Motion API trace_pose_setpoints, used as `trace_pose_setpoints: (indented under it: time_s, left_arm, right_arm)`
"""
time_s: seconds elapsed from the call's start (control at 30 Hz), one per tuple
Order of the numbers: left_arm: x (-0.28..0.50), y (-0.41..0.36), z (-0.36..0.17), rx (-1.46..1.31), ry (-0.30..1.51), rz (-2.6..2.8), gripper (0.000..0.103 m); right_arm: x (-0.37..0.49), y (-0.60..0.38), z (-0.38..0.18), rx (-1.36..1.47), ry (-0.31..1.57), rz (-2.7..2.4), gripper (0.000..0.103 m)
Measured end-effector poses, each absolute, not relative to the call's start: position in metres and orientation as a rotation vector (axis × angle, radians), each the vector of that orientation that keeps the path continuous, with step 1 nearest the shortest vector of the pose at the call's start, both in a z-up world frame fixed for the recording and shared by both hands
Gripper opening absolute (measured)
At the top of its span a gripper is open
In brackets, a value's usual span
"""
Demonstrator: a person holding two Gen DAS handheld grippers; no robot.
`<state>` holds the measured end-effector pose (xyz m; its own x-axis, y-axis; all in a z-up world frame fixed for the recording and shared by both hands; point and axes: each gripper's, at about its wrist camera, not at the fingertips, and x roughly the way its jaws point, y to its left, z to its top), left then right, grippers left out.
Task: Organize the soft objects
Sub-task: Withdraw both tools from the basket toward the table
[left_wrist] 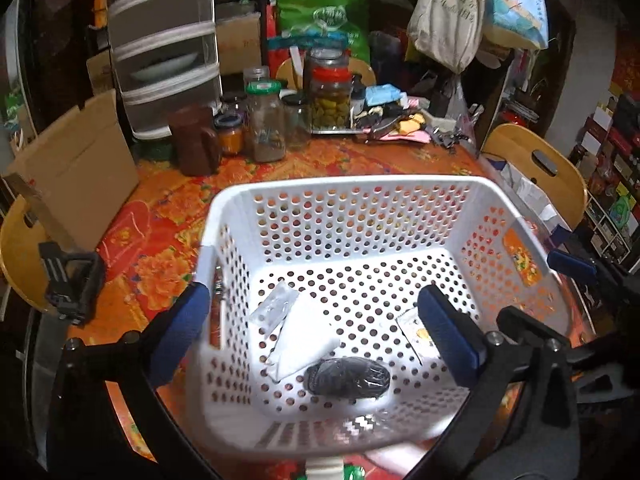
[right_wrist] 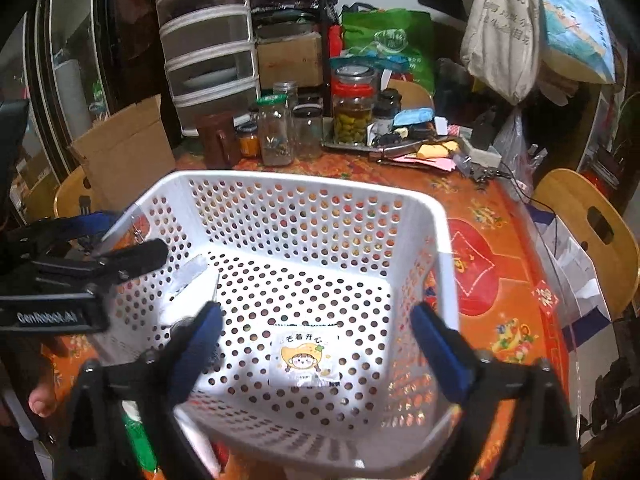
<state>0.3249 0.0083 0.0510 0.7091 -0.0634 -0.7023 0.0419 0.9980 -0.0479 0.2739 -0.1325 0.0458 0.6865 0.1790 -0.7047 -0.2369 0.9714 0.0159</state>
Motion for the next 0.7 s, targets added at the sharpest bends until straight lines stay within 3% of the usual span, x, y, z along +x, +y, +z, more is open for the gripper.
trace_pose_setpoints:
  time_s: [0.33,0.7]
  left_arm:
    - [0.218,0.03,0.07,-0.015,0.666,-0.044,0.103]
    - [0.141,0.056,-0.017,-0.122,0.696,-0.006,0.103]
  right_arm:
    - [0.208,-0.161,0.05,-0.062,0.699,0.188,0.103]
    - [0.123,-0.187,-0.002,0.029,0.67,0.189,0.103]
